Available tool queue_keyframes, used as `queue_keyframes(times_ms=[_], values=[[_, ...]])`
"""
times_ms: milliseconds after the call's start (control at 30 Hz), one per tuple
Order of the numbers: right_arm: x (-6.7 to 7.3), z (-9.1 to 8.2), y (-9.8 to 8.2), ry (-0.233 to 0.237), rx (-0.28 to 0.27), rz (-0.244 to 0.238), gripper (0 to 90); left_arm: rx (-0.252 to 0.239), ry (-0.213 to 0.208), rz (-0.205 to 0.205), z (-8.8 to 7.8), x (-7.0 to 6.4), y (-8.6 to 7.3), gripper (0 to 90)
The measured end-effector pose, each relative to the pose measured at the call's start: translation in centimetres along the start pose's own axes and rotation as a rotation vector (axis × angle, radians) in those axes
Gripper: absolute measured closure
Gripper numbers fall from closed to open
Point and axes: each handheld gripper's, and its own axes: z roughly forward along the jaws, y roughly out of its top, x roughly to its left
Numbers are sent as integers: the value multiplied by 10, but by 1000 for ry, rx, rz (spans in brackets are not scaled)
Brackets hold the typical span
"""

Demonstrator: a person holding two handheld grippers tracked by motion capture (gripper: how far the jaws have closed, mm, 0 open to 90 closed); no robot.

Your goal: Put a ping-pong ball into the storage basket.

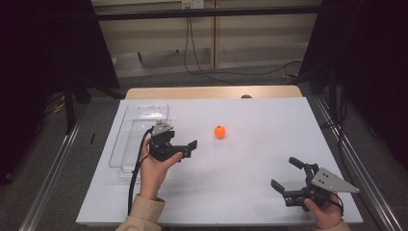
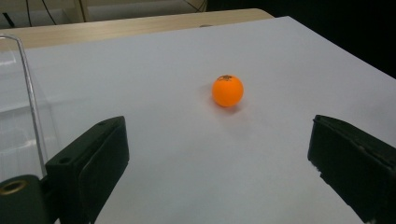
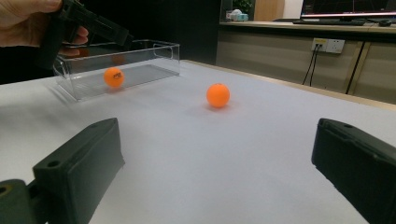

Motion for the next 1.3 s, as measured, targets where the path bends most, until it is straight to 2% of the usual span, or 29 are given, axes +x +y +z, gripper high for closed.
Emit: queue_keyframes(times_ms=[467, 633, 967, 1067, 1300], values=[[1, 1, 2, 2, -1, -2, 13, -7, -30, -15, 8, -3, -3, 40], [2, 2, 2, 5, 2, -4, 13, -6, -29, -8, 15, -5, -5, 40], [0, -2, 1, -5, -3, -3, 13, 0, -57, 6, 27, -12, -6, 40], [1, -1, 2, -2, -2, -2, 13, 0, -70, 23, 30, -14, -7, 40], [0, 0, 1, -1, -2, 2, 13, -13, -79, 17, 37, -18, -6, 41]])
